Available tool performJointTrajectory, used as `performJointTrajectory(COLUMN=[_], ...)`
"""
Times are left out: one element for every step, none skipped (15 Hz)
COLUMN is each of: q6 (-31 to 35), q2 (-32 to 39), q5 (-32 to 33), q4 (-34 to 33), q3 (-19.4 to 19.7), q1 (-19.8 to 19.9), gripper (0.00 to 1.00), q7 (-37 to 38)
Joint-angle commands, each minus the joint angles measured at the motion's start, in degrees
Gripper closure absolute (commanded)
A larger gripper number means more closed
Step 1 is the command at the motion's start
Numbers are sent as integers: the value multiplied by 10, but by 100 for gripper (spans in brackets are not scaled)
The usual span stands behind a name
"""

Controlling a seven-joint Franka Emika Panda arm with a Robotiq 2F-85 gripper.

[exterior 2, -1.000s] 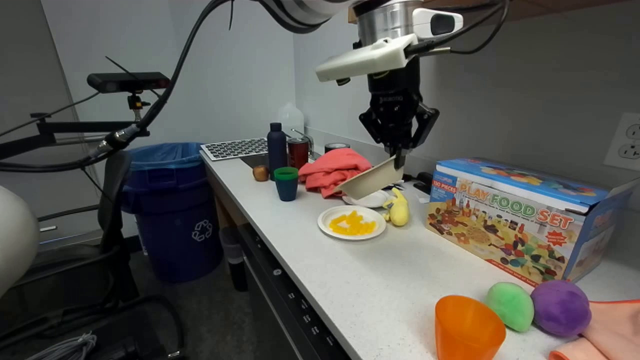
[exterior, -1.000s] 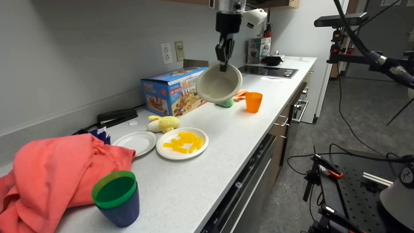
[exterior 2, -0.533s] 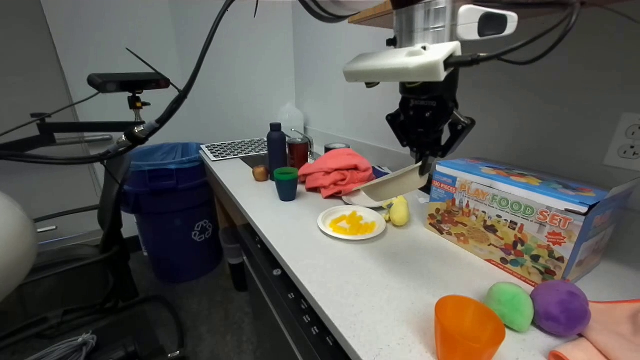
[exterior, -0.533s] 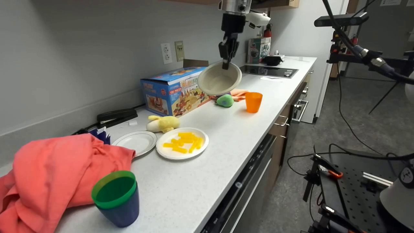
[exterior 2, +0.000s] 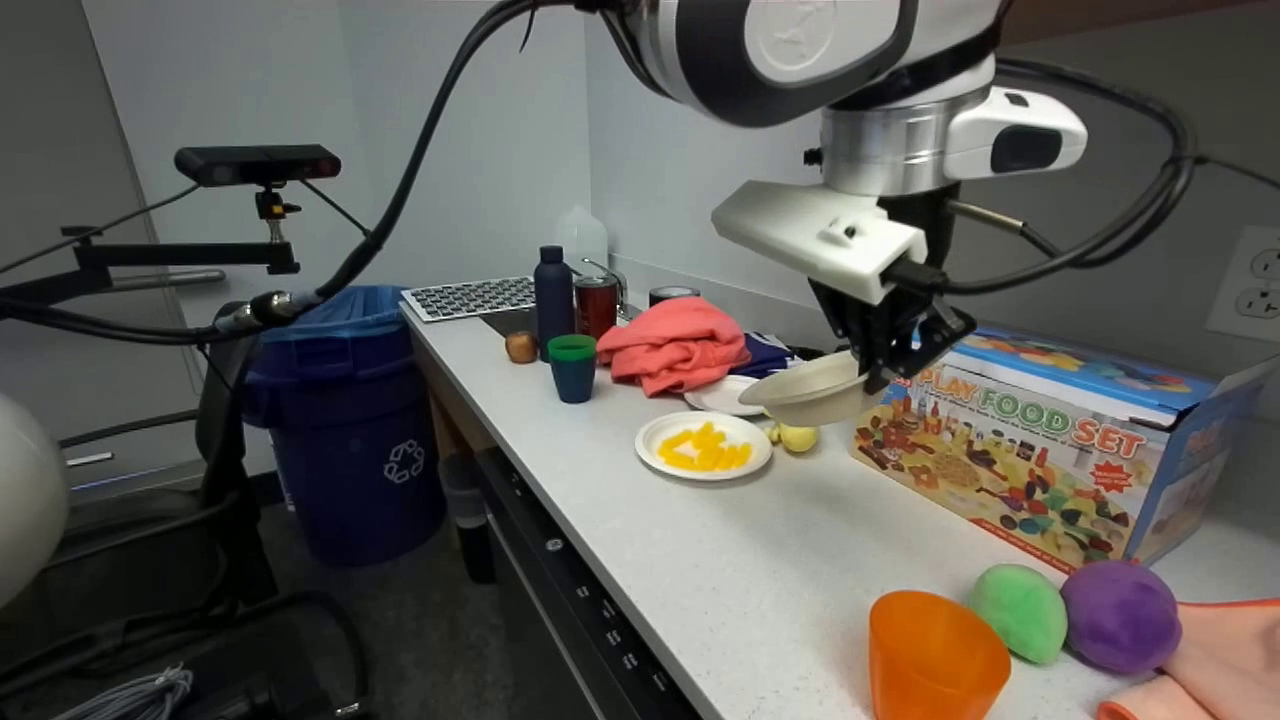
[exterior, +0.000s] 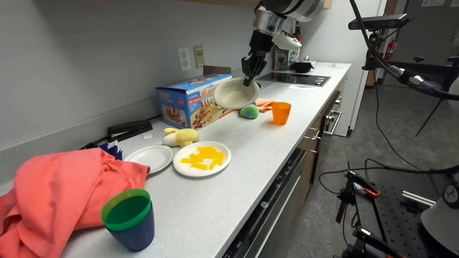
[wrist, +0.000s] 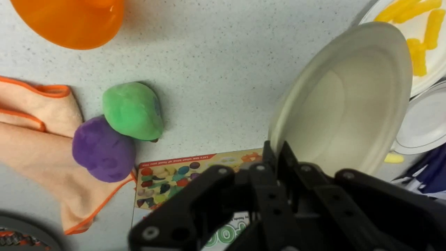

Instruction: Pour the chips from the white bowl onto the white plate

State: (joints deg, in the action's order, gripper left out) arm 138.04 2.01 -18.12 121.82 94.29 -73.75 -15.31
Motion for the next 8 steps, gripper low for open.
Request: performJointTrajectory(q6=[49, 56, 59, 62, 54, 45, 36, 34], q2=[-34, -37, -40, -53, -57, -59, -19, -13], q5=[8, 12, 15, 31, 38, 45, -14, -27], q4=[28, 34, 38, 42, 44, 48, 46, 46], q3=[-12, -10, -9, -115, -137, -181, -106, -122], q1=[13, 12, 11, 116, 137, 179, 108, 124], gripper=[99, 99, 99, 99, 99, 99, 99, 99], q7=[24, 26, 27, 34, 39, 44, 0, -9])
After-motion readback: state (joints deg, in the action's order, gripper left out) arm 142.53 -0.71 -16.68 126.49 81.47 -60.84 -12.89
